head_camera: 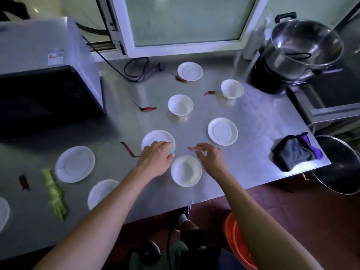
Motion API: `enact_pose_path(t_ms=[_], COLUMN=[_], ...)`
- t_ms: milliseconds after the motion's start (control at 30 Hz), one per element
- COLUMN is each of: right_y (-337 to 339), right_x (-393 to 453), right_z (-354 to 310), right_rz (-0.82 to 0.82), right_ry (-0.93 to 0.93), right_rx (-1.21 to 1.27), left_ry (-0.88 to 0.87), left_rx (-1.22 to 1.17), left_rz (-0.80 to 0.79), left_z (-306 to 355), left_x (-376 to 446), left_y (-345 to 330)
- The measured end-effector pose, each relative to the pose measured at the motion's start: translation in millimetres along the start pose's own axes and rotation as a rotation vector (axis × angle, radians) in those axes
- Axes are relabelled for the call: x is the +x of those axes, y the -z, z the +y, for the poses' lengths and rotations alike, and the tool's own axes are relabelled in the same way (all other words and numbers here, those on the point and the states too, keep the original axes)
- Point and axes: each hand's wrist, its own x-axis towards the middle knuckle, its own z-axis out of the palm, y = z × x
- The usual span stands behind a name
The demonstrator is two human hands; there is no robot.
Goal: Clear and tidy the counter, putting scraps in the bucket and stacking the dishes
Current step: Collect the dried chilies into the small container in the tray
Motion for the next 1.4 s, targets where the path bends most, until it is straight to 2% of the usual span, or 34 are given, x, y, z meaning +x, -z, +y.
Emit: enact_pose_path(t_ms=[167,367,500,733,933,1100,1400], right_y=[4,-6,-13,-22,-26,-36,-67], right_x=[42,64,66,68,85,112,157], right_z=[25,34,33,30,-3,-45,-92], right_rz=[-0.025,-0.115,-0.110,-0.113,0.011,0.070,0.067], right_ry=[-0.052,0.052,0.158,0.130,0.072,0.156,0.215], right_rx=[-0.084,-0.190,-0.300,-0.516,-0.422,-0.328,-0.241], left_ry=[0.038,0.092,0.086,0.051,0.023,0.035,0.121], left_rx=[-0.042,-0.093,-0.106,-0.107,-0.115,-0.134,-0.129], left_rz=[-0.053,-0.072,-0.069,-0.092,-0.036,0.027,0.105], left_z=[10,11,4,-23,-54,-82,-122], left_x=[42,65,74,89,104,118,143], left_y=[-13,-22,-23,-21,-7,11,30])
